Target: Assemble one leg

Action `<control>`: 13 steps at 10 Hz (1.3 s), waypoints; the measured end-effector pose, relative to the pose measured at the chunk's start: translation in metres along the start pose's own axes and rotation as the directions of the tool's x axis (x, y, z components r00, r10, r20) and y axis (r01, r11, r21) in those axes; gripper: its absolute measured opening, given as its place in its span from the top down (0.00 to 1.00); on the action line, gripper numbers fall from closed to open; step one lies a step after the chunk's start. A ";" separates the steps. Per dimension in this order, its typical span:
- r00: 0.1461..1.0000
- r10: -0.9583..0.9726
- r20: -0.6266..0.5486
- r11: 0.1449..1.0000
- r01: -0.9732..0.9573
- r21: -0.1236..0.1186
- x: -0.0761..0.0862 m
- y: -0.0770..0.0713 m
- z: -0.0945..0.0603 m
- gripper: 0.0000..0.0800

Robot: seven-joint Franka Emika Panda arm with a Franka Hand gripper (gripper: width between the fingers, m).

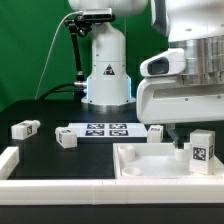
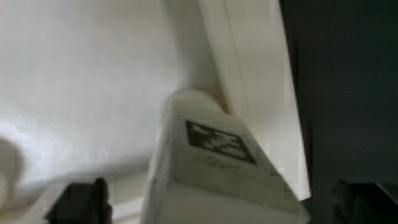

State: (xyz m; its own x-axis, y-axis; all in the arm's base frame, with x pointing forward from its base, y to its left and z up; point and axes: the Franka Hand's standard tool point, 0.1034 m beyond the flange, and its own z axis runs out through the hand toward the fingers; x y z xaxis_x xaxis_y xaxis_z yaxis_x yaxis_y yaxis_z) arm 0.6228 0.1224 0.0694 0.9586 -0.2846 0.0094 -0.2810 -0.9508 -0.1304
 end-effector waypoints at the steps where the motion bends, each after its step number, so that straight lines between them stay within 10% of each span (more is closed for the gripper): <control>1: 1.000 0.000 0.000 1.000 0.000 0.000 0.000 0.000 0.000 0.30; 2: 1.000 0.000 0.000 1.000 0.000 -0.001 0.000 0.001 0.000 0.57; 3: 1.000 0.001 0.000 1.000 -0.001 -0.003 0.001 0.003 0.000 0.63; 8: 0.989 0.147 -0.009 0.989 -0.146 0.013 0.002 0.005 0.001 0.63; 11: 0.833 0.553 -0.013 0.832 -0.551 0.065 0.002 0.008 0.001 0.63; 13: 0.587 0.810 0.010 0.583 -0.806 0.097 0.000 0.006 0.002 0.63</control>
Offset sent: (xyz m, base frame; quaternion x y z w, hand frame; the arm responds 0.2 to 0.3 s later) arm 0.0000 0.0000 0.0000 0.0000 0.0000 0.0000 1.0000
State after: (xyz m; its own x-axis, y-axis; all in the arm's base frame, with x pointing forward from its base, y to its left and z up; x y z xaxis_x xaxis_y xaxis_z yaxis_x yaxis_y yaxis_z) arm 0.6209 0.1169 0.0670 0.3354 -0.9356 -0.1098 -0.9325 -0.3132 -0.1798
